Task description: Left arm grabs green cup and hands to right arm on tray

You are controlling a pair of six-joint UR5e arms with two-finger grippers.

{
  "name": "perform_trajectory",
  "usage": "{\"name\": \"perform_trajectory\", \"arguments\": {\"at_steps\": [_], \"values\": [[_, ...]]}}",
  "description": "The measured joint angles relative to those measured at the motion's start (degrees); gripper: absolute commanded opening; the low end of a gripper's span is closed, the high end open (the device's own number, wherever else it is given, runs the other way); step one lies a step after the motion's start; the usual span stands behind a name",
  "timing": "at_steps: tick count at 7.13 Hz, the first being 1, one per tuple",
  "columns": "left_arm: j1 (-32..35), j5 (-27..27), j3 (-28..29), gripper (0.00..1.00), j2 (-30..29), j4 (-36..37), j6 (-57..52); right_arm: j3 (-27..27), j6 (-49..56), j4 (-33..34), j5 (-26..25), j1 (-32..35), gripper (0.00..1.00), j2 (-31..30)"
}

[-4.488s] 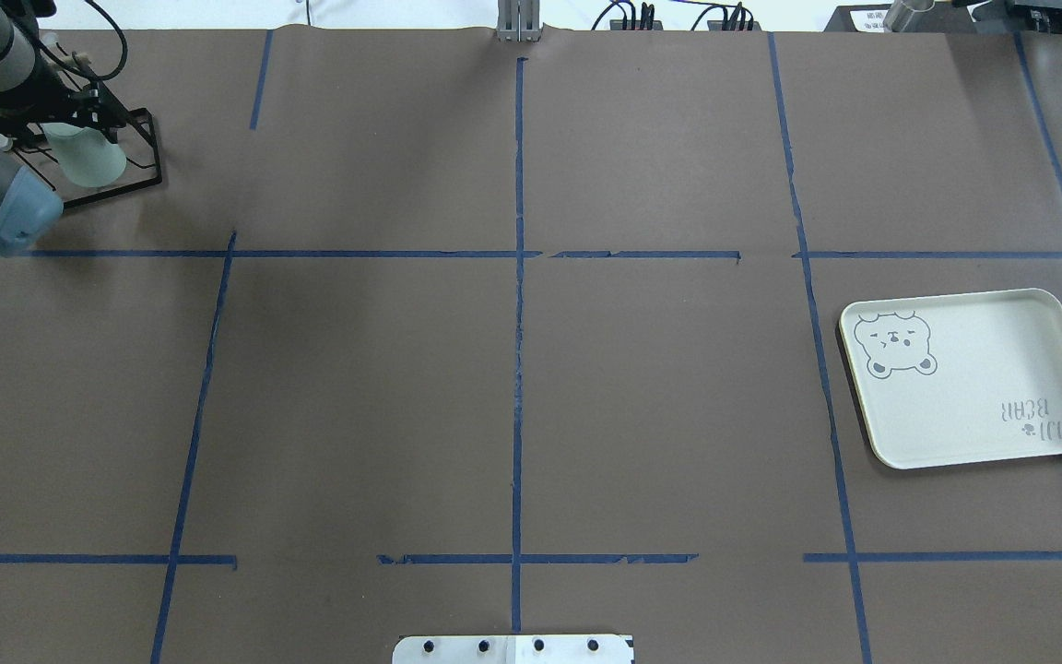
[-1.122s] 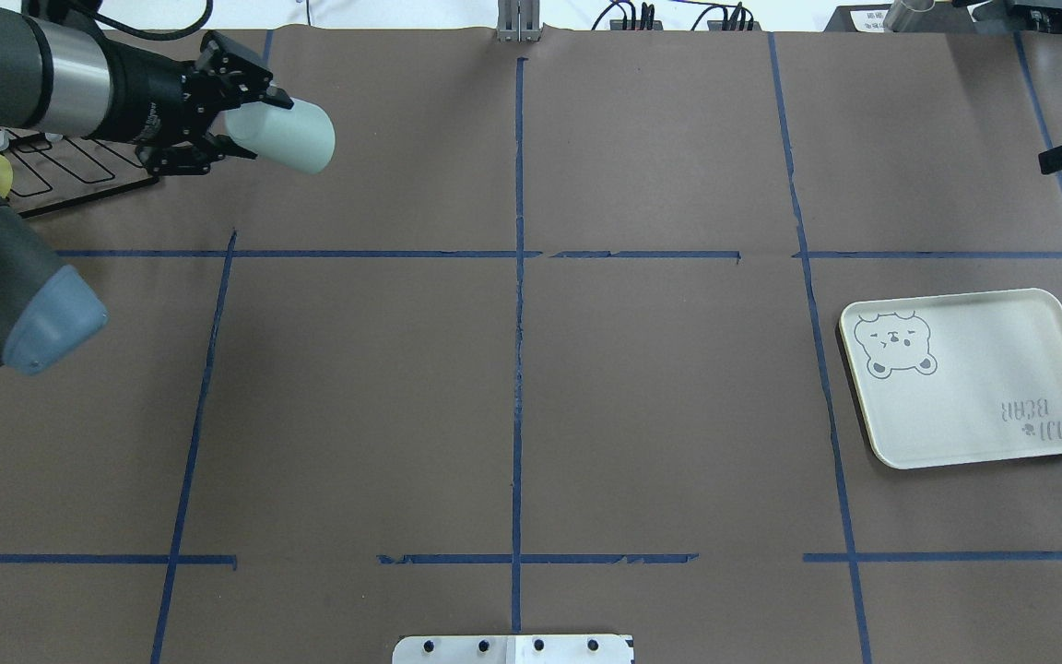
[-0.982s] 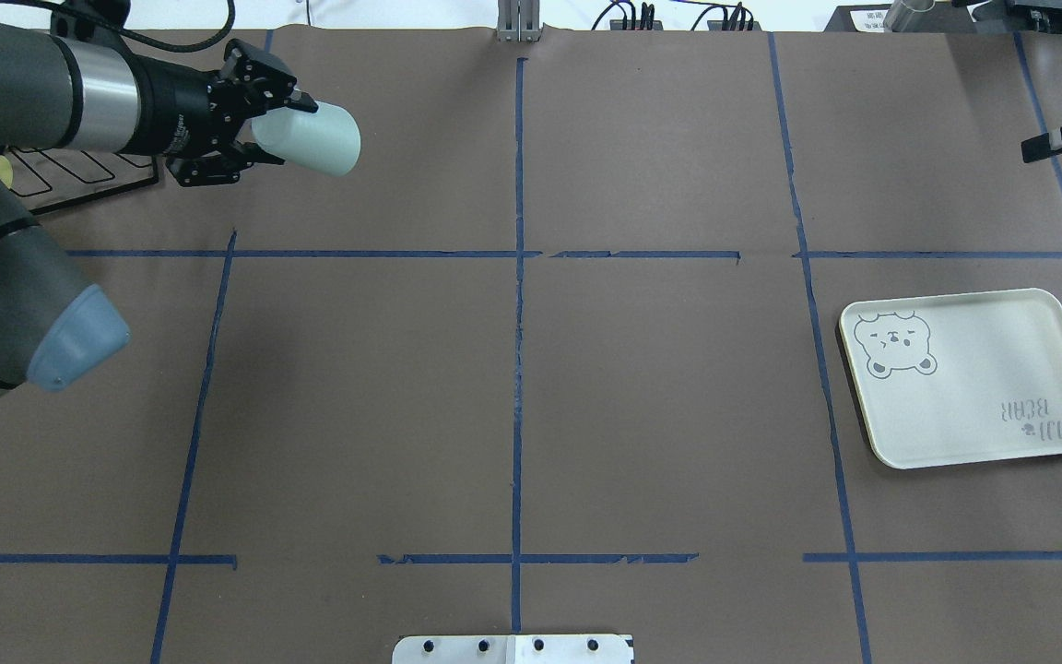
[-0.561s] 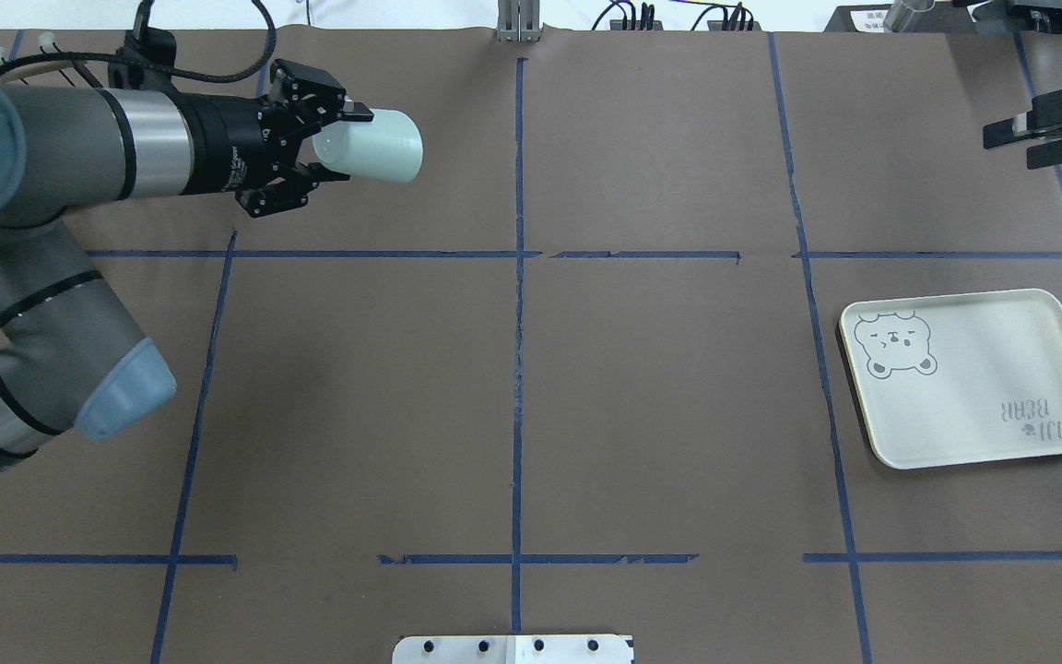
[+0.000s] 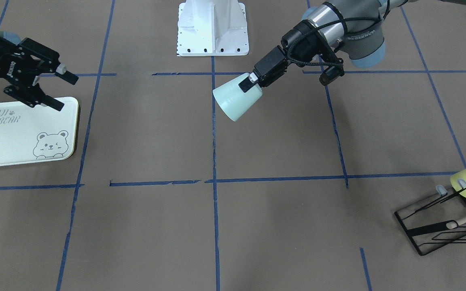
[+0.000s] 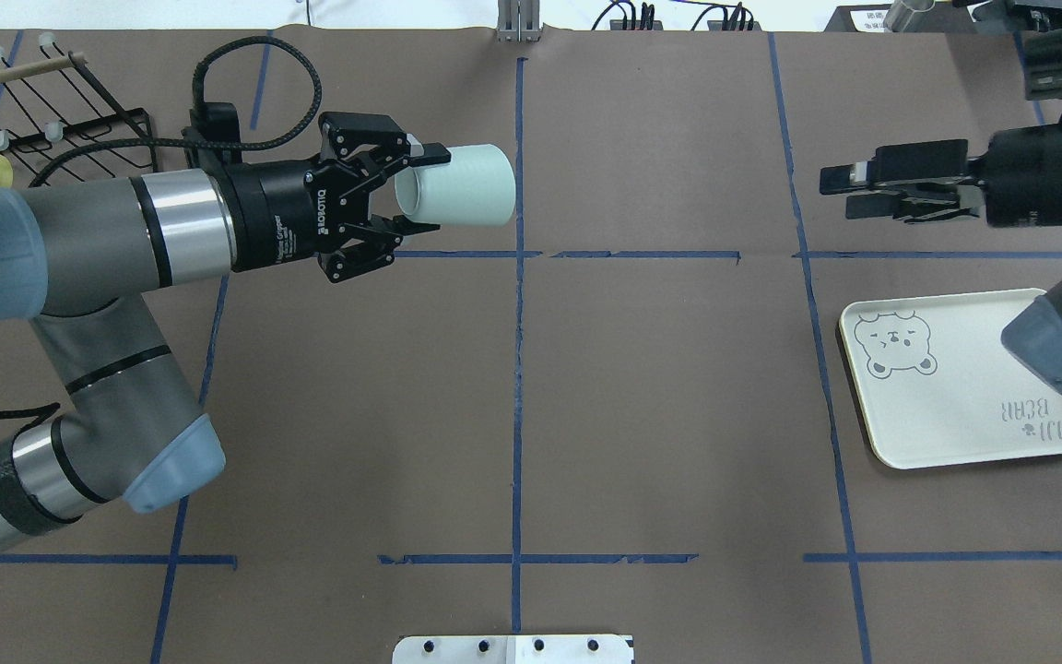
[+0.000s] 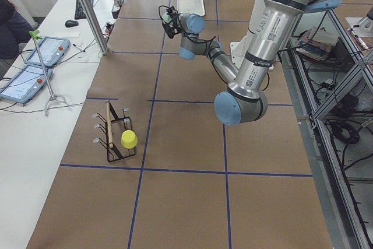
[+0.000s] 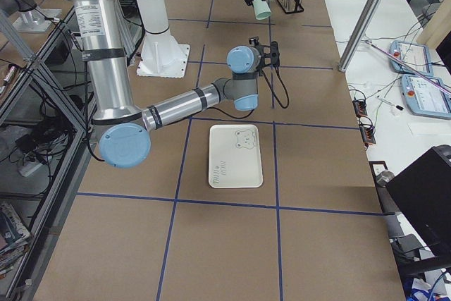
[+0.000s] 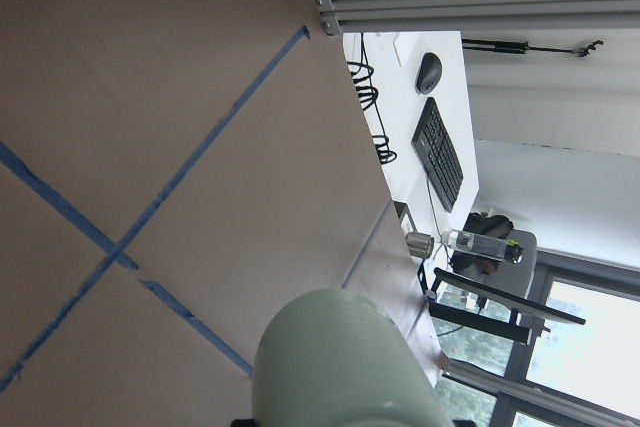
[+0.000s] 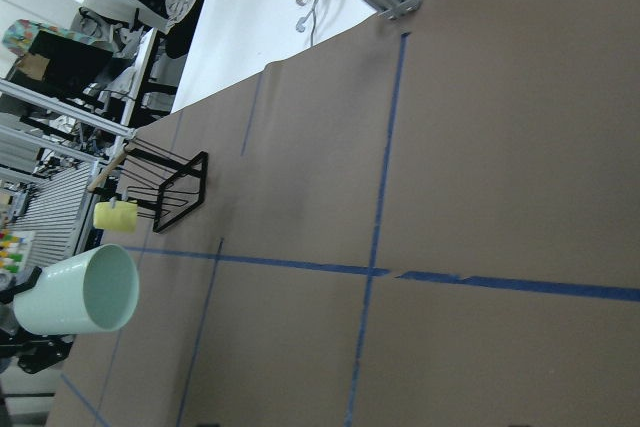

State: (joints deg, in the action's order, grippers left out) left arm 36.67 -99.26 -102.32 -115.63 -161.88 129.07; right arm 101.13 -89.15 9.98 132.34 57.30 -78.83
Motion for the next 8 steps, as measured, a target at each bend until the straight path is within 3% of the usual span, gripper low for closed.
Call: {"name": "perform_trajectory", "arguments": {"at_steps": [5, 8], "values": [[-7.2, -3.4, 0.6, 0.18, -0.5, -17.0, -4.2, 0.9, -14.8, -13.0, -1.4, -10.0, 1.00, 5.9], [-8.4, -3.9, 3.5, 0.18, -0.7, -24.3, -5.6, 1.1, -22.3, -20.5, -6.8, -15.0, 0.99, 6.4]]}}
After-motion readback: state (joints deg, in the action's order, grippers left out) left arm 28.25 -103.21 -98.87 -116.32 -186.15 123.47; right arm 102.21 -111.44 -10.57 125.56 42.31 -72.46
